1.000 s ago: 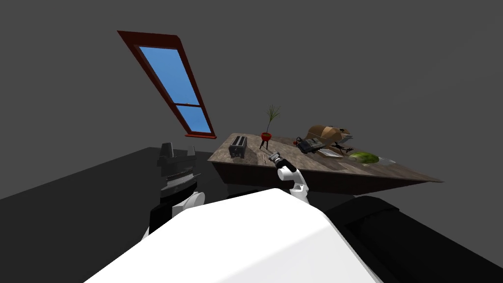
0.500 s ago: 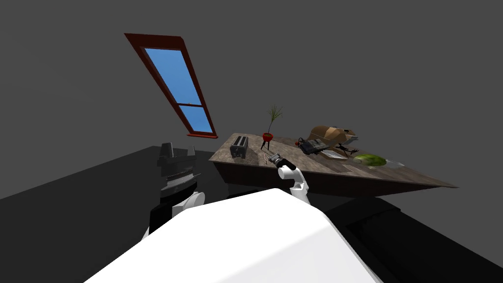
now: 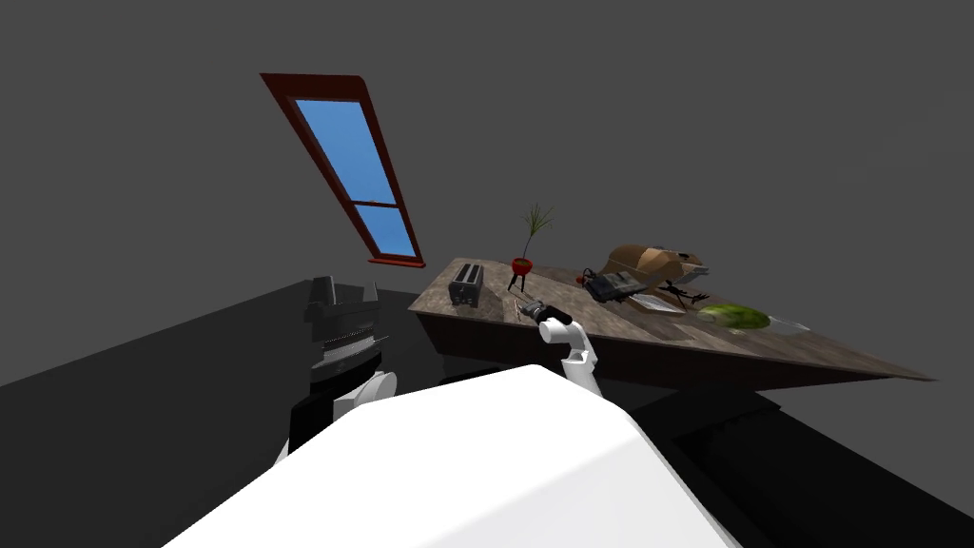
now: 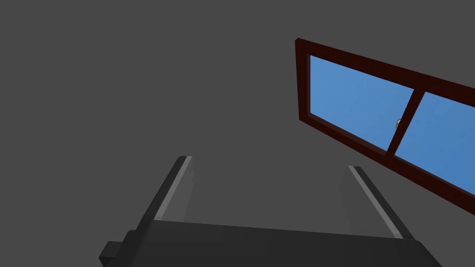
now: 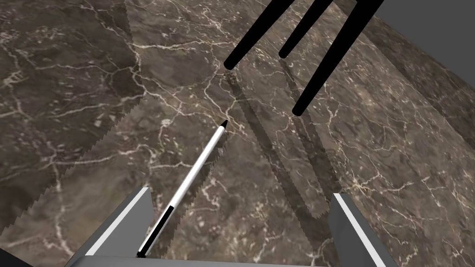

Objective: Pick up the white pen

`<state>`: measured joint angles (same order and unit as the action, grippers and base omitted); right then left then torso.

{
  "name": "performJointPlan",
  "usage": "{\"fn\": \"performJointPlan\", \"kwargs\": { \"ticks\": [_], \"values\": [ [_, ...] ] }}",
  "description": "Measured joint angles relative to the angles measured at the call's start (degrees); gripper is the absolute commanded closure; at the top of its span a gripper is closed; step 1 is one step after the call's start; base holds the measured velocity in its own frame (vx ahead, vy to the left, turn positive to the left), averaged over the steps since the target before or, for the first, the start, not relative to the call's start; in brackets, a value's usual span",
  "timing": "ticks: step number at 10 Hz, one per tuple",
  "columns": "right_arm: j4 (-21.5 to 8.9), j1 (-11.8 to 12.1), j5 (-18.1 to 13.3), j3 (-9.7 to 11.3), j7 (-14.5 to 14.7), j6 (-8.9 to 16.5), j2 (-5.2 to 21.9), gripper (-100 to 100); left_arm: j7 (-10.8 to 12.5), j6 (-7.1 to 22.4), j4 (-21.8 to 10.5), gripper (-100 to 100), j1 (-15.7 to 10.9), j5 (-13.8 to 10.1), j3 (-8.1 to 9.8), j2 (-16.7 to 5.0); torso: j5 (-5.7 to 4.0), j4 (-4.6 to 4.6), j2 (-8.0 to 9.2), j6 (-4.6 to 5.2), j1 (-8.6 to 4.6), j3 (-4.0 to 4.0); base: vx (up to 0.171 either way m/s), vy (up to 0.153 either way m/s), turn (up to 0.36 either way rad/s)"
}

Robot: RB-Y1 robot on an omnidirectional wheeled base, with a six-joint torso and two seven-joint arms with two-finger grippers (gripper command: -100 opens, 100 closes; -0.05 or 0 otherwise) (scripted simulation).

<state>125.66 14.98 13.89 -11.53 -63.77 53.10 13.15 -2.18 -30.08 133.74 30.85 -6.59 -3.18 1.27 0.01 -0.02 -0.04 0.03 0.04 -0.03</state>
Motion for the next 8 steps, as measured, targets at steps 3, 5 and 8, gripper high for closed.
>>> {"fn": "performJointPlan", "kwargs": {
  "ticks": [3, 5, 8],
  "values": [
    [-0.23, -0.35, 0.49, -0.74, -3.27, 4.01, 0.22, -100, 0.0, 0.0, 0.0, 0, 0.0, 0.0, 0.0, 0.0, 0.0, 0.0, 0.0, 0.0, 0.0, 0.0, 0.011, 0.007, 0.045],
    [-0.85, -1.0, 0.83, -1.28, -5.19, 6.47, 0.48, -100, 0.0, 0.0, 0.0, 0, 0.0, 0.0, 0.0, 0.0, 0.0, 0.0, 0.02, -0.01, 0.0, 0.01, 0.01, 0.01, 0.067],
    [-1.6, -2.13, 1.3, -2.12, -8.45, 10.73, 0.91, -100, 0.0, 0.0, 0.0, 0, 0.0, 0.0, 0.0, 0.0, 0.0, 0.0, 0.01, -0.01, 0.0, 0.01, 0.01, 0.007, 0.045]
  ]
}}
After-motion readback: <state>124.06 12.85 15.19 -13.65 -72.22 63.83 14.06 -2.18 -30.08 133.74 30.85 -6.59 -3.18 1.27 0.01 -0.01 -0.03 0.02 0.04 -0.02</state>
